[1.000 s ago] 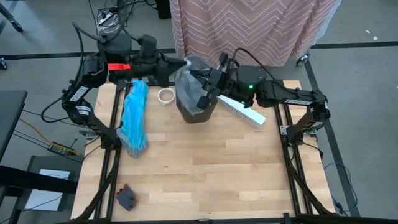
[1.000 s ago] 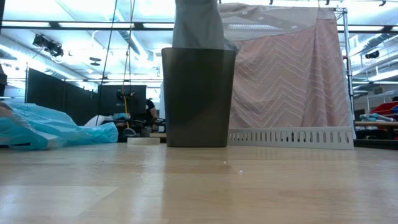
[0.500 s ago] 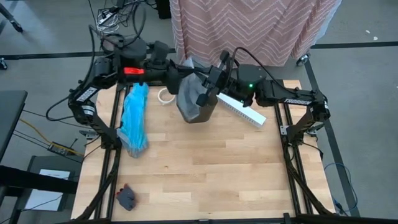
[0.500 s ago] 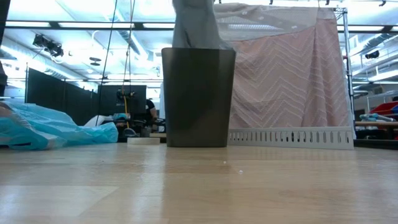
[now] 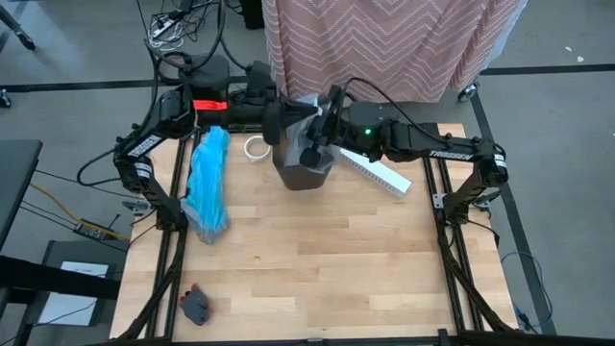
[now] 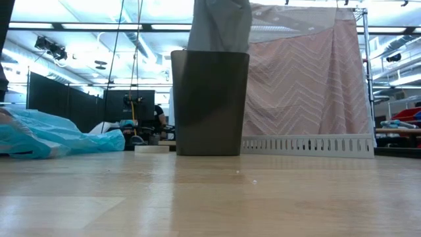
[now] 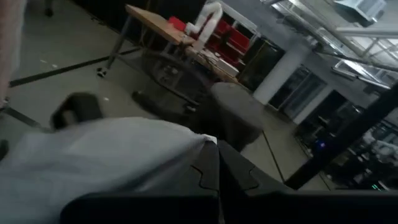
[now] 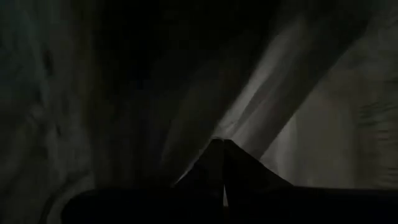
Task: Place trash/remove bag and relplace
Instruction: Remove the trash bag from the trash bin
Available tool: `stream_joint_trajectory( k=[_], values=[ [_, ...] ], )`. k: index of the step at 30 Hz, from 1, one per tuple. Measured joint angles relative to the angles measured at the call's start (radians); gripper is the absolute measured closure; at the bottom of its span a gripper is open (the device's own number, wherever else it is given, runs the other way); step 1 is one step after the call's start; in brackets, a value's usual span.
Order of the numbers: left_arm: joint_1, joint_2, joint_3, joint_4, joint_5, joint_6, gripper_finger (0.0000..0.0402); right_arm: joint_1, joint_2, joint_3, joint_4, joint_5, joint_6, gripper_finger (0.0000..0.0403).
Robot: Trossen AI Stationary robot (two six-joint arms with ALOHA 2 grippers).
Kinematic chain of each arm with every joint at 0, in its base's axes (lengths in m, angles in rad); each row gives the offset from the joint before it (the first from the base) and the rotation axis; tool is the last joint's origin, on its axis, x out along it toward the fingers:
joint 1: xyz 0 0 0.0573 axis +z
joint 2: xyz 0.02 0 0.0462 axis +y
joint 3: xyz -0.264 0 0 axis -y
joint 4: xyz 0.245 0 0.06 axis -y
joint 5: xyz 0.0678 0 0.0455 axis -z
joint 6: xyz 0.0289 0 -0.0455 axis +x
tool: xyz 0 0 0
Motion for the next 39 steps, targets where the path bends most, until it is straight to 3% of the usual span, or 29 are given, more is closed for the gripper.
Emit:
stream_joint_trajectory(
  k=[4, 11, 17, 22, 26, 31, 39],
  values=[
    [0.034, -0.045, 0.0, -0.066, 0.0, 0.036, 0.0401, -0.006, 0.001, -0.007, -0.055, 0.001, 0.01, 0.0403],
    [0.116, -0.122, 0.001, -0.432, -0.244, 0.16, 0.0401, 0.0, -0.023, -0.007, -0.043, 0.012, 0.009, 0.0403],
    [0.131, -0.108, -0.003, -0.48, -0.262, 0.241, 0.0401, 0.002, -0.022, -0.006, -0.024, -0.001, 0.01, 0.0403],
    [0.131, -0.087, -0.124, -0.514, -0.262, 0.298, 0.0401, 0.01, -0.022, -0.007, 0.007, 0.03, -0.019, 0.0403],
    [0.131, -0.087, -0.255, -0.468, -0.254, 0.313, 0.0401, 0.009, -0.031, -0.006, 0.045, 0.052, -0.043, 0.0403],
    [0.13, -0.088, -0.371, -0.306, -0.169, 0.318, 0.0401, 0.0, -0.032, -0.006, 0.043, 0.067, -0.055, 0.0403],
    [0.138, -0.089, -0.397, -0.191, -0.138, 0.331, 0.0401, 0.0, -0.032, -0.006, 0.045, 0.066, -0.055, 0.0403]
  ],
)
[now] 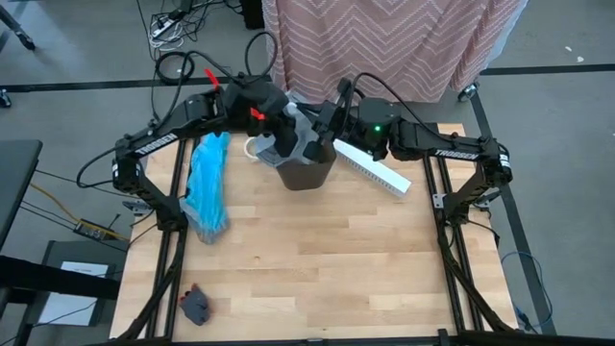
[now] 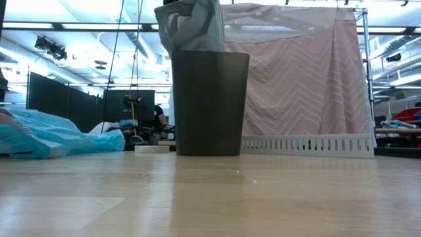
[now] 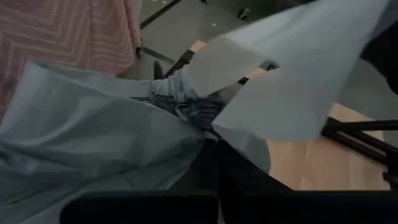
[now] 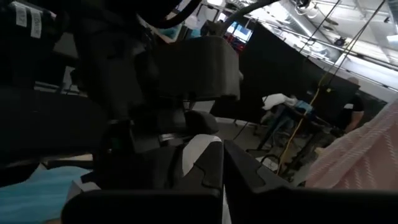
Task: Place trash/remove bag and relplace
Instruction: Remove the trash bag from the trash bin
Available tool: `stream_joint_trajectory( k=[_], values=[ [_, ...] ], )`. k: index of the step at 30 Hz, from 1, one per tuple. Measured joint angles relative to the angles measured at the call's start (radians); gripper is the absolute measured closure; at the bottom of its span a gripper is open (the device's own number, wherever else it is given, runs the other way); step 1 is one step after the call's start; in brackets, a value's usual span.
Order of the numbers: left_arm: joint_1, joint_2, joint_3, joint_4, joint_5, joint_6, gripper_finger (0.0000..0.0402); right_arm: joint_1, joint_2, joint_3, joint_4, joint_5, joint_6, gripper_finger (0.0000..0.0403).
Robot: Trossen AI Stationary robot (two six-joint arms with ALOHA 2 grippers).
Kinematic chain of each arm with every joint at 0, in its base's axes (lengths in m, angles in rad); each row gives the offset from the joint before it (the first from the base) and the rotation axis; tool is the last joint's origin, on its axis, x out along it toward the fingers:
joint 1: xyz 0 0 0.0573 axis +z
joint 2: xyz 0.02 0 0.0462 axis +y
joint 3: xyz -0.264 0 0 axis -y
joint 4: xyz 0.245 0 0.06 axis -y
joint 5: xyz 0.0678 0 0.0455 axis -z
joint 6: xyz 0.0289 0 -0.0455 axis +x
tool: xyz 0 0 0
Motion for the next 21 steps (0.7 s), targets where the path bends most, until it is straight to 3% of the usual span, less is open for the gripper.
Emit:
stream_joint_trajectory(
  k=[3, 9, 16, 21],
  values=[
    [0.004, -0.008, 0.01, -0.001, 0.003, 0.002, 0.0401, 0.0, 0.0, 0.0, -0.007, -0.014, 0.0, 0.0403],
    [0.007, -0.01, 0.047, 0.002, 0.015, 0.012, 0.0401, -0.001, 0.0, 0.0, -0.039, -0.172, 0.0, 0.0392],
    [0.006, -0.01, 0.048, -0.012, 0.06, 0.01, 0.0401, -0.019, 0.007, 0.0, -0.048, -0.175, 0.001, 0.034],
    [0.001, -0.01, 0.048, -0.011, 0.08, -0.009, 0.0401, -0.049, 0.007, 0.0, -0.089, -0.108, 0.036, 0.0312]
  ],
)
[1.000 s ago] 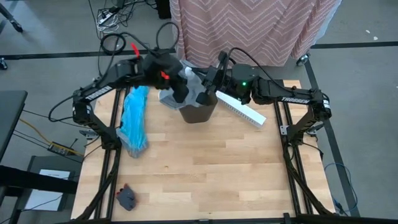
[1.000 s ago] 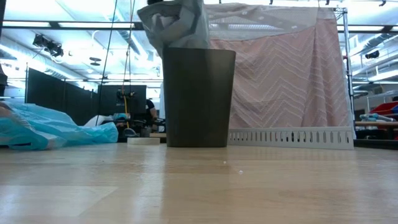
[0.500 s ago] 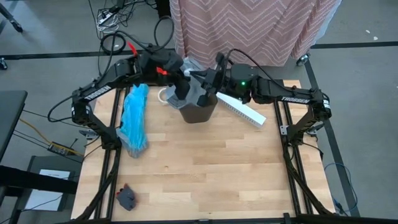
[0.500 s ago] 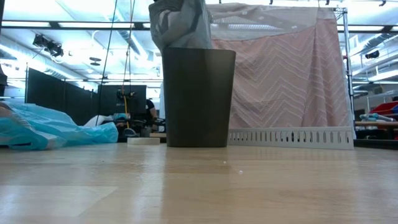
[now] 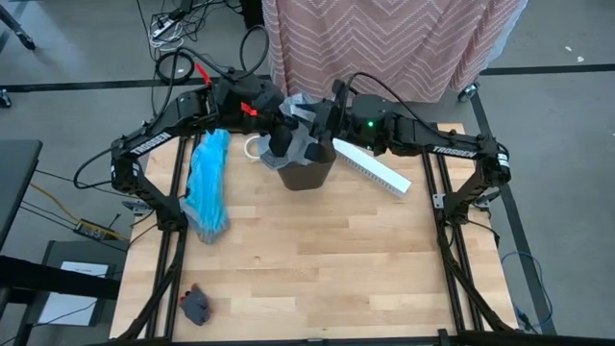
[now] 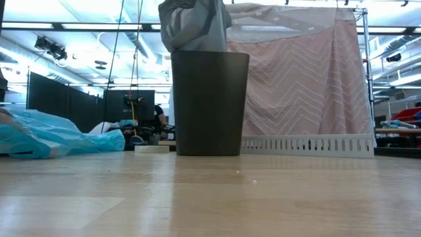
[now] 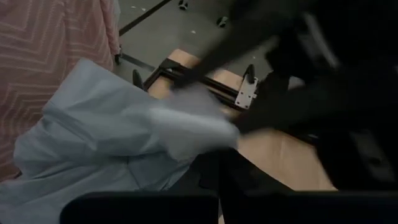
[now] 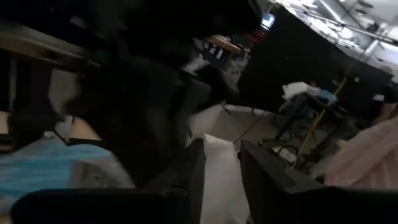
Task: Place trash/remove bag and relplace
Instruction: Remove the trash bag from the trash bin
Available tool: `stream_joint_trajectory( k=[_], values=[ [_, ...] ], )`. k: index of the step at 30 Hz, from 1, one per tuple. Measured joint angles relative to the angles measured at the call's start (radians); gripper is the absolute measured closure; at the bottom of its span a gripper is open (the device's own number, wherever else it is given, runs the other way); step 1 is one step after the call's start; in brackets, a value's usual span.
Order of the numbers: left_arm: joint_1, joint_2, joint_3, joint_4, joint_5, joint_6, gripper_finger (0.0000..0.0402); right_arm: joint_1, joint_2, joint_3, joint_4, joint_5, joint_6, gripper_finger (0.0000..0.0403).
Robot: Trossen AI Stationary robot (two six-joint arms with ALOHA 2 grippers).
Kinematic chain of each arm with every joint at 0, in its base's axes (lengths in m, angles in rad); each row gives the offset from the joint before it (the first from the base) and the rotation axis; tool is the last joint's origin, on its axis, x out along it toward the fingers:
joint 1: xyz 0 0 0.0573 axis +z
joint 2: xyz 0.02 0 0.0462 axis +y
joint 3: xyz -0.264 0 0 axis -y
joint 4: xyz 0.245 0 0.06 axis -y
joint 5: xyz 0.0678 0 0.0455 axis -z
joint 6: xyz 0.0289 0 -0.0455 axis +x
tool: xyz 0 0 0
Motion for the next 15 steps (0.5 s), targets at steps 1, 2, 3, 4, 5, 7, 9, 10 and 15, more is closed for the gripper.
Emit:
stream_joint_trajectory(
  k=[1, 2, 3, 4, 5, 7, 9, 10, 15],
  values=[
    [-0.002, 0.0, 0.0, 0.001, 0.001, -0.004, 0.0402, -0.006, 0.0, 0.0, -0.003, 0.0, 0.004, 0.0311],
    [-0.003, 0.0, 0.0, 0.001, 0.001, -0.004, 0.0401, -0.011, 0.0, 0.0, -0.003, -0.007, 0.01, 0.031],
    [-0.003, 0.0, 0.0, 0.003, 0.002, -0.004, 0.0402, -0.016, 0.0, 0.0, -0.003, -0.014, 0.016, 0.031],
    [-0.005, 0.0, 0.0, 0.005, 0.002, -0.005, 0.0402, -0.02, 0.0, 0.0, -0.003, -0.02, 0.019, 0.0311],
    [-0.008, 0.0, 0.001, 0.004, 0.003, -0.004, 0.0402, -0.023, 0.001, 0.0, -0.003, -0.024, 0.027, 0.0311],
    [-0.01, 0.0, 0.001, 0.0, 0.004, 0.003, 0.0402, -0.029, 0.004, 0.0, -0.002, -0.027, 0.049, 0.0314],
    [-0.013, 0.0, 0.001, -0.01, 0.005, 0.011, 0.0402, -0.031, 0.005, 0.0, -0.016, -0.028, 0.063, 0.0316],
    [-0.016, 0.0, 0.001, -0.018, 0.005, 0.011, 0.0402, -0.031, 0.005, 0.0, -0.026, -0.028, 0.064, 0.0317],
    [-0.017, -0.001, 0.001, -0.071, 0.005, 0.021, 0.0402, -0.031, 0.005, 0.0, -0.106, -0.029, 0.071, 0.0316]
  ],
)
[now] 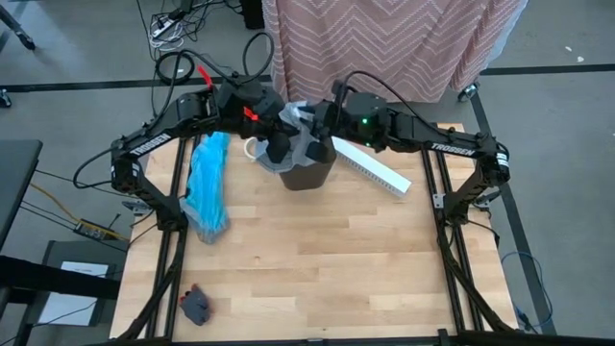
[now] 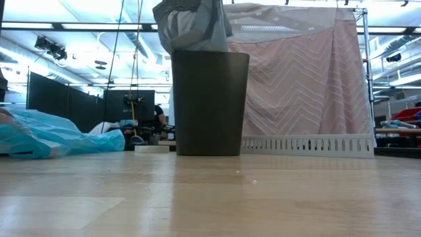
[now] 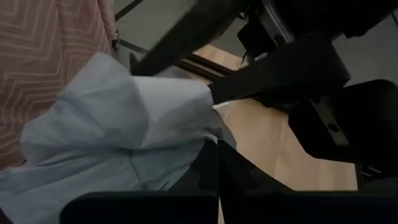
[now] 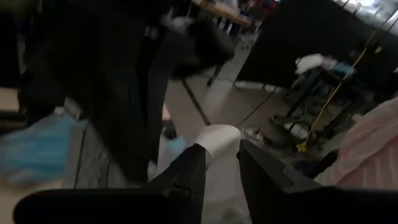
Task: Place trash/remove bag and relplace
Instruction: Remove the trash bag from the trash bin
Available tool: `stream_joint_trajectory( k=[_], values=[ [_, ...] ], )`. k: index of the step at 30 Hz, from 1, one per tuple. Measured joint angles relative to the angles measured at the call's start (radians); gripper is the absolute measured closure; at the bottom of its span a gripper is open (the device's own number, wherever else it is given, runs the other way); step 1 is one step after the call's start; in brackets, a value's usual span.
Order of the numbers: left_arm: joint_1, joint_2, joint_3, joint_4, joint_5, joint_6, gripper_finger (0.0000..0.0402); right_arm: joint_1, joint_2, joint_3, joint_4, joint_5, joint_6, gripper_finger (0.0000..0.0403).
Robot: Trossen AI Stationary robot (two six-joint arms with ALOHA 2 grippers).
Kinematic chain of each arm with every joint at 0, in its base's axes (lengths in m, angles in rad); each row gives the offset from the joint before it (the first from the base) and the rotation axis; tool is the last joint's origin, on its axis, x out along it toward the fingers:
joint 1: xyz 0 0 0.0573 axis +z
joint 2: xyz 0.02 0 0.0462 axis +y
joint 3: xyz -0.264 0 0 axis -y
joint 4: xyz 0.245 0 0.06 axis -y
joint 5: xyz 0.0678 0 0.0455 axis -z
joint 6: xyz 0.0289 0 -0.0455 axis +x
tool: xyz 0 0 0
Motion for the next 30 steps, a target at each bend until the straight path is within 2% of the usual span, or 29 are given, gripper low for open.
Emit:
stream_joint_trajectory(
  k=[5, 9, 11, 15, 20, 24, 27, 30],
  values=[
    [0.0, -0.002, 0.0, -0.01, 0.008, 0.0, 0.0402, 0.0, 0.0, 0.0, -0.086, -0.007, 0.037, 0.0317],
    [-0.004, -0.002, 0.0, -0.01, 0.032, 0.0, 0.0402, -0.012, 0.0, 0.0, -0.06, 0.002, 0.037, 0.0324],
    [-0.014, -0.002, 0.0, -0.005, 0.033, -0.001, 0.0402, -0.022, 0.0, 0.0, -0.052, 0.037, 0.05, 0.0338],
    [-0.038, -0.002, 0.0, 0.008, 0.035, -0.001, 0.0401, -0.052, 0.0, 0.0, -0.063, 0.065, 0.085, 0.0394],
    [-0.043, -0.013, 0.0, -0.004, 0.031, 0.026, 0.0401, -0.06, -0.002, 0.0, 0.005, 0.068, 0.082, 0.0402],
    [0.023, -0.078, 0.04, 0.011, 0.001, 0.038, 0.0401, -0.014, -0.038, 0.0, 0.064, 0.07, -0.002, 0.0403],
    [0.091, -0.126, 0.105, 0.005, -0.049, 0.048, 0.0401, 0.016, -0.058, 0.0, 0.077, 0.09, -0.012, 0.0403],
    [0.134, -0.152, 0.142, 0.026, -0.049, 0.023, 0.0401, 0.033, -0.055, 0.0, 0.102, 0.072, -0.027, 0.0403]
  ],
)
